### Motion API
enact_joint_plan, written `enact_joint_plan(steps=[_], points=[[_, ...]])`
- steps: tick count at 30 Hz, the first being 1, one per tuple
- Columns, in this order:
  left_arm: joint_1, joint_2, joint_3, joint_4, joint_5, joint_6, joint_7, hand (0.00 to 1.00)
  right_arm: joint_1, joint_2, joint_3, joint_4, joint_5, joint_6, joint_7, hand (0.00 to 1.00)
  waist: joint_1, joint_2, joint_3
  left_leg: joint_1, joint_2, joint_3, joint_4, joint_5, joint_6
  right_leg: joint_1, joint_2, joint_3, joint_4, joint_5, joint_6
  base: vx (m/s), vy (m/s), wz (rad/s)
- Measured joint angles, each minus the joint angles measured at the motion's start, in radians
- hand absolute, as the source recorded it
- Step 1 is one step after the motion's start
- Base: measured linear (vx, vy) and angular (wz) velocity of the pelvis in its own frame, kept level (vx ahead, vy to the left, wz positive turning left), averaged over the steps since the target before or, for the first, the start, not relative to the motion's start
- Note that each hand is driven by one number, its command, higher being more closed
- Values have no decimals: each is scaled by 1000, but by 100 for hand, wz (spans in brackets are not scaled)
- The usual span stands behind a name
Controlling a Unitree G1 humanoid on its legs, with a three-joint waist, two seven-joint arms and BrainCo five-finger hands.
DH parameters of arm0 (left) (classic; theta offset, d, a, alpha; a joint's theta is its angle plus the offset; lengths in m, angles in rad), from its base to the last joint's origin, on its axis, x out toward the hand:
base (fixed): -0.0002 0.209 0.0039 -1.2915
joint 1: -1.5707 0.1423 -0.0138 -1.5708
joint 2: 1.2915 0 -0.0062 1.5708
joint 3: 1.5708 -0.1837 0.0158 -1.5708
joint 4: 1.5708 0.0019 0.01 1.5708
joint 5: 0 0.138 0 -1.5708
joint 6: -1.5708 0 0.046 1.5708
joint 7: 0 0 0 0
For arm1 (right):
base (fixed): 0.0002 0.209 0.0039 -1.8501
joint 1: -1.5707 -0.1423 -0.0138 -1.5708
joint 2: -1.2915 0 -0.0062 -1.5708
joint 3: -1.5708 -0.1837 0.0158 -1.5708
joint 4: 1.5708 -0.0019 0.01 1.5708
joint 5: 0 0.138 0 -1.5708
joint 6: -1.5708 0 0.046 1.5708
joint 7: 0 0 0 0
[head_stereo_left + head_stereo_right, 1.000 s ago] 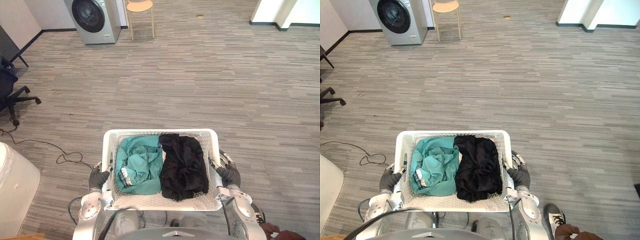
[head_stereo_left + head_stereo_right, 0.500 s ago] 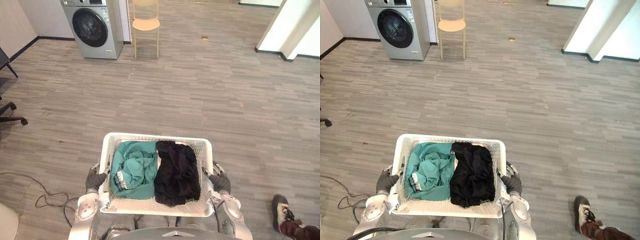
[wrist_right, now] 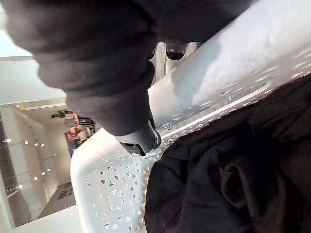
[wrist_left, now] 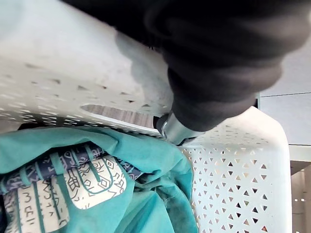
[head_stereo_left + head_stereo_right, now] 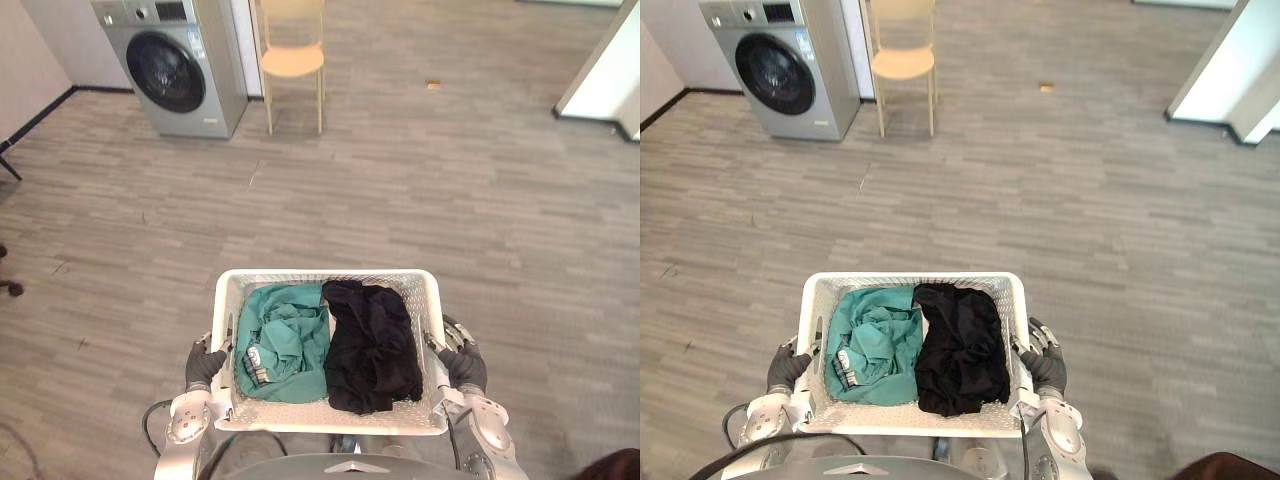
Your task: Pick up the laundry basket with both hands and put the clothes into the washing machine.
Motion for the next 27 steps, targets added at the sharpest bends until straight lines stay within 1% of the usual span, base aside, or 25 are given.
enact_joint_plan(steps=[1,2,3,4,5,6,7,8,9,10,11,12,13,14,15,16,17,19,20,22,23,24,25,26,27], points=[[6,-2,-2,0,-1,0,-1,100,-5,0,0,0,0,0,-9,100,6,-12,2,-54,-4,16,51,-27,33,48,2,11,-14,-29,12,471,-204,-7],[19,-4,-10,0,-9,0,-2,100,-3,-6,0,3,-2,0,-16,100,18,-19,0,-128,-14,51,59,-75,41,91,6,30,-33,-63,25,537,-205,-20],[26,-4,-15,1,-21,0,-2,100,-12,-20,-1,17,0,2,-16,100,27,-14,-2,-195,-44,85,-8,-130,35,123,6,48,-48,-87,23,433,-136,-25],[27,-5,-21,1,-27,0,-2,100,-16,-25,0,21,1,5,-16,100,31,-8,-1,-225,-61,101,-62,-153,31,137,6,54,-55,-96,26,450,-59,-26],[28,-16,-21,0,-30,-3,-6,100,-21,-35,2,22,2,9,-17,100,36,4,2,-271,-102,137,-221,-193,13,166,6,66,-73,-116,24,376,-3,-15],[24,-19,-19,-2,-31,-4,-7,100,-24,-37,0,27,1,9,-16,100,38,5,0,-285,-133,155,-336,-205,-6,179,0,69,-81,-121,17,490,35,-21],[23,-23,-18,-2,-31,-4,-7,100,-45,-39,-2,48,1,8,-16,100,42,3,-1,-284,-200,179,-610,-192,-44,210,-19,75,-102,-137,17,523,70,-29],[25,-33,-11,-3,-31,-4,-7,100,-76,-49,-9,84,-1,8,-16,100,48,13,-6,-281,-244,193,-885,-123,-99,252,-19,97,-147,-147,29,680,124,-43],[26,-42,-9,-7,-30,-3,-7,100,-94,-57,-11,104,-3,7,-16,100,58,20,-8,-287,-252,200,-972,-75,-99,273,-15,113,-173,-151,38,738,176,-66],[25,-43,-11,-22,-24,-1,-4,100,-119,-55,-12,142,-12,8,-17,100,77,9,-16,-299,-268,236,-999,-3,-93,321,-28,143,-219,-159,78,664,183,-69],[25,-42,-9,-24,-18,0,-1,100,-118,-41,-12,147,-12,8,-17,100,86,-15,-28,-294,-302,246,-998,48,-52,348,-58,168,-212,-172,108,723,190,-57],[26,-40,0,-21,-15,1,1,100,-116,-33,-10,149,-12,6,-13,100,78,-42,-51,-294,-350,250,-981,132,-3,313,-104,194,-80,-196,151,626,160,-13],[21,-32,0,-16,-12,1,1,100,-119,-26,-12,165,-13,0,-13,100,66,-59,-58,-283,-366,263,-942,91,12,275,-132,213,37,-197,159,966,214,5],[1,-21,0,-14,-5,3,1,100,-127,-23,-19,193,-13,0,-12,100,65,-85,-49,-264,-378,284,-891,31,34,198,-155,240,241,-141,242,960,184,4],[-12,7,0,-12,-2,12,2,100,-141,-1,-23,237,-15,10,-12,100,63,-107,-39,-200,-387,281,-854,-60,36,109,-167,241,498,105,304,940,146,2],[-17,23,-1,-11,2,19,2,100,-135,15,-23,241,-23,10,-12,100,53,-115,-38,-163,-396,271,-858,-83,37,83,-185,230,579,177,296,740,69,9],[-18,38,1,-6,2,24,4,100,-122,31,-19,242,-48,9,-10,100,45,-109,-32,-40,-403,254,-895,-128,37,35,-224,156,727,140,218,562,36,13],[-22,43,1,-10,2,24,4,100,-103,34,-17,239,-51,9,-5,100,39,-80,-24,87,-390,219,-961,-161,30,-5,-228,97,763,84,144,605,-11,12],[-24,57,0,-29,2,23,4,100,-97,38,-11,231,-51,9,8,100,26,-53,-23,164,-368,189,-1010,-199,17,-79,-209,69,726,22,115,650,-99,27],[-33,74,0,-40,2,14,2,100,-78,46,-8,206,-51,8,21,100,10,-43,-20,218,-345,161,-1027,-244,-3,-170,-187,61,607,-31,122,536,-146,32],[-41,85,0,-39,2,12,2,100,-77,46,-9,204,-51,9,29,100,-1,-41,-20,258,-321,148,-1037,-277,-18,-237,-177,64,470,-36,127,570,-227,36],[-45,89,-2,-39,2,12,0,100,-76,43,-9,204,-51,9,29,100,-8,-36,-18,299,-290,137,-1060,-306,-36,-280,-167,69,259,-3,133,581,-260,39],[-45,91,-1,-39,2,12,-2,100,-75,44,-9,204,-51,9,29,100,-11,-35,-18,324,-277,130,-1079,-320,-40,-285,-160,79,118,37,143,628,-309,53],[-47,96,-1,-39,2,11,-2,100,-64,45,-8,188,-50,9,28,100,-26,-48,-23,377,-265,110,-1122,-345,-45,-280,-159,125,-149,127,157,699,-346,67],[-47,91,-2,-31,3,11,2,100,-43,34,0,164,-50,9,28,100,-36,-48,-32,427,-242,74,-1136,-368,-55,-281,-142,156,-143,255,184,737,-348,70]])
